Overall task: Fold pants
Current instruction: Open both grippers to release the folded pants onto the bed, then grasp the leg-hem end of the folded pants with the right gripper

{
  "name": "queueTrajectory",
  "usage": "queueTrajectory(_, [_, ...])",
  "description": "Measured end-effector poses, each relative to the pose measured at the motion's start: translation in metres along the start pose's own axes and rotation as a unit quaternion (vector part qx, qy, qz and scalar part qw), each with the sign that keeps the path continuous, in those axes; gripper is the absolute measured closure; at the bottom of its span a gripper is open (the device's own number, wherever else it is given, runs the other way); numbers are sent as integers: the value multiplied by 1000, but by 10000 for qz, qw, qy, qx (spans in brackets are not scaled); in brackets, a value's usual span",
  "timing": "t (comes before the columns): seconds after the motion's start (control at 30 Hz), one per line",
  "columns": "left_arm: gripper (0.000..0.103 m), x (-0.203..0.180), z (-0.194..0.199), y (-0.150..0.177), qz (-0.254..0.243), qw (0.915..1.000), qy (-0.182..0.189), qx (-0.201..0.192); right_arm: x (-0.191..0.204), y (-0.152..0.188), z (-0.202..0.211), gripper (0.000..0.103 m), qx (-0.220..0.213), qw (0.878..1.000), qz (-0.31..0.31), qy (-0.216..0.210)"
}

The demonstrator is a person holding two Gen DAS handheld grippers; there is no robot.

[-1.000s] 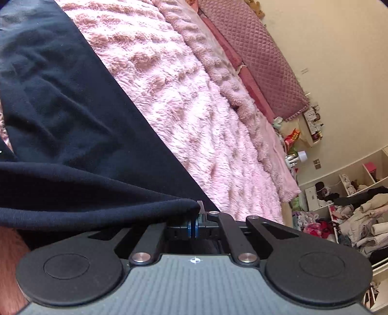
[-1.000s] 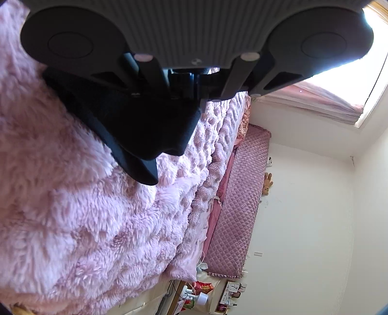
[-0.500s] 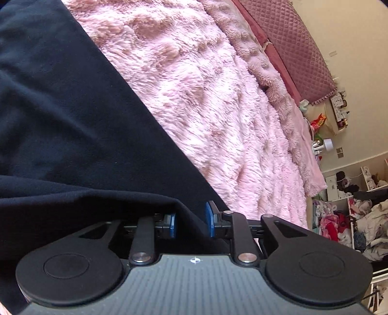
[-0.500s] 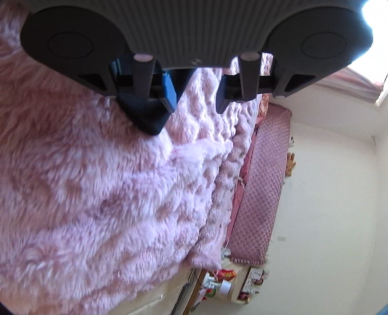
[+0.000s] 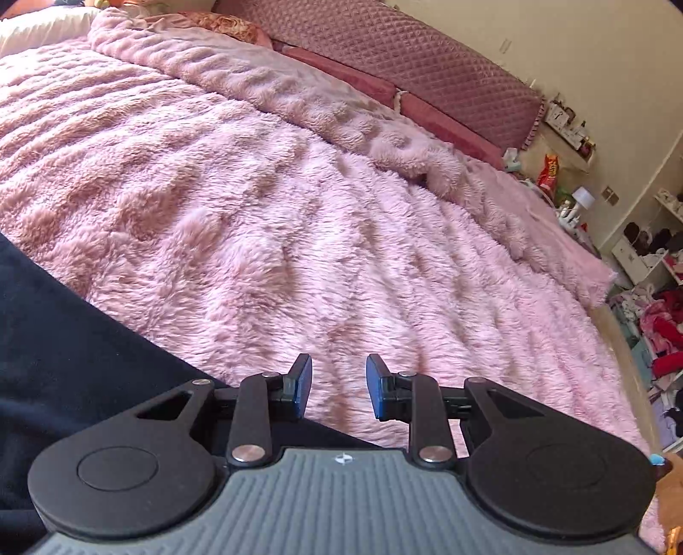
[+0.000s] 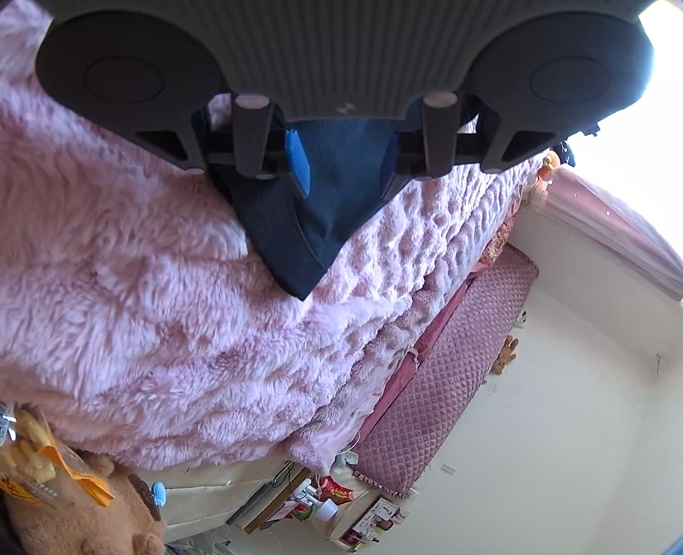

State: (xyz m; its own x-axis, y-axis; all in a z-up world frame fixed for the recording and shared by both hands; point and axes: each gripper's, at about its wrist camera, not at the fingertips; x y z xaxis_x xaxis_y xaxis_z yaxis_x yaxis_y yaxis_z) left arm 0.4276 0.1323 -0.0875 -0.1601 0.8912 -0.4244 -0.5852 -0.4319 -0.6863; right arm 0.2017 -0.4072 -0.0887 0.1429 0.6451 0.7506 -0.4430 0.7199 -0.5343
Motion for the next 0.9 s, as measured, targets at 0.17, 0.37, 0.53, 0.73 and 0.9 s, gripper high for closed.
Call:
queueTrajectory(0.17, [57,-9,65,-12,-323,9982,316,-398,34,26,12,68,254,9932,1129,112])
queueTrajectory(0.37, [54,3,161,-3,-764,9938,239,-775,103,68,0,68,818,9699,2266,-351])
queueTrajectory(0.53, [53,21,215,-3,-919,9893,-211,-1113,176,117,-15,69,1044,9424,3116,-628])
queueTrajectory(0.73, [51,72,265,2,-665,9838,-832,-1439,263,192,-30,64,1178,8898,4233,-1233])
queueTrajectory(0.9, [51,139,287,10,112,9788,-1510,-1383,330,265,-46,64,1475,8262,5140,-1773])
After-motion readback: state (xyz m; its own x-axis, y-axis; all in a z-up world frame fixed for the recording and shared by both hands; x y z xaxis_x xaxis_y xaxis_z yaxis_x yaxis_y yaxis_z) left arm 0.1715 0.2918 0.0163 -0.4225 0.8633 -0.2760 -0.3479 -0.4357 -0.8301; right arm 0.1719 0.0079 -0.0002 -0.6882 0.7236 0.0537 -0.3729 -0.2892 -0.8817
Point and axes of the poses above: each gripper's, at about its wrist camera, not at the fingertips, and z roughly against the way its jaws point, x to its left, y to its underside, and after that the axes turned 5 degrees about -x, right-handed
